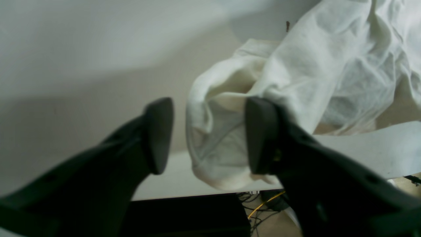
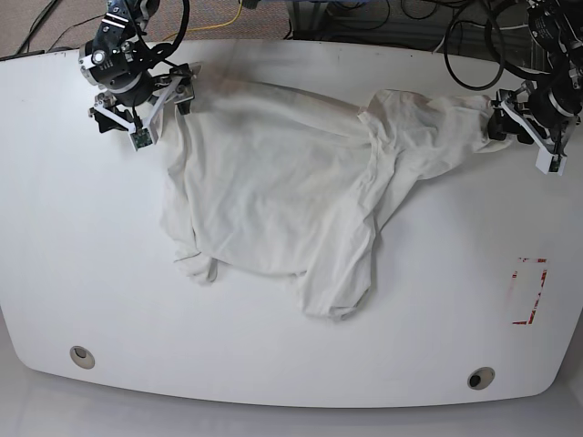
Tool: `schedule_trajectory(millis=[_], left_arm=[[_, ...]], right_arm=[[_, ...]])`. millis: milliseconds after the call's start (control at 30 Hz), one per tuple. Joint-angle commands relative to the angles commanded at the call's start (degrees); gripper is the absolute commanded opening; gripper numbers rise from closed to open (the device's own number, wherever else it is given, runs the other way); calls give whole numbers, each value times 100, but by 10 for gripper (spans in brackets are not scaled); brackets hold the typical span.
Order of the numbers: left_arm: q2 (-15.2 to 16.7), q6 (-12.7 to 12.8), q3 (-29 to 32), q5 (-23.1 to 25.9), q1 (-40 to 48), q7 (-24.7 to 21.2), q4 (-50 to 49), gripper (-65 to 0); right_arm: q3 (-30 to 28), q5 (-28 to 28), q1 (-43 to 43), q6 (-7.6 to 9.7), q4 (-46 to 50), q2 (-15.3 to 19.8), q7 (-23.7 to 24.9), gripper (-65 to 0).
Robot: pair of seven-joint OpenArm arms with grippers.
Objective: Layout the t-shirt on the table in an organized manner, then fold the t-shirt properly
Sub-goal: 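Lay the t-shirt flat on the table and release both grippers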
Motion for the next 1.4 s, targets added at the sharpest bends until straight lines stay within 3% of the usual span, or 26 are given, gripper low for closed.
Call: schedule_trajectory(millis=[200, 567, 667, 867, 1100, 1400], left_arm=[[-18, 0, -211, 0, -35, 0, -9, -257], [-431, -9, -1108, -35, -413, 0, -18, -257], [-492, -9, -1354, -35, -571, -18, -26, -257], [-492, -9, -2207, -18, -1029, -9, -26, -257], [-492, -9, -2787, 0, -1389, -18, -26, -257], [-466, -9, -3033, -9, -1371, 0, -26, -257]], right_arm=[[0, -18, 360, 0, -18, 18, 0, -75], [-62, 44, 1336, 0, -132, 9, 0, -73], [-325, 0, 1697, 0, -316, 9, 0, -73], [-800, -9, 2453, 0, -932, 18, 0, -73], [-897, -26, 3314, 0, -1969, 53, 18, -73], [-897, -26, 4009, 0, -3455, 642, 668, -73]])
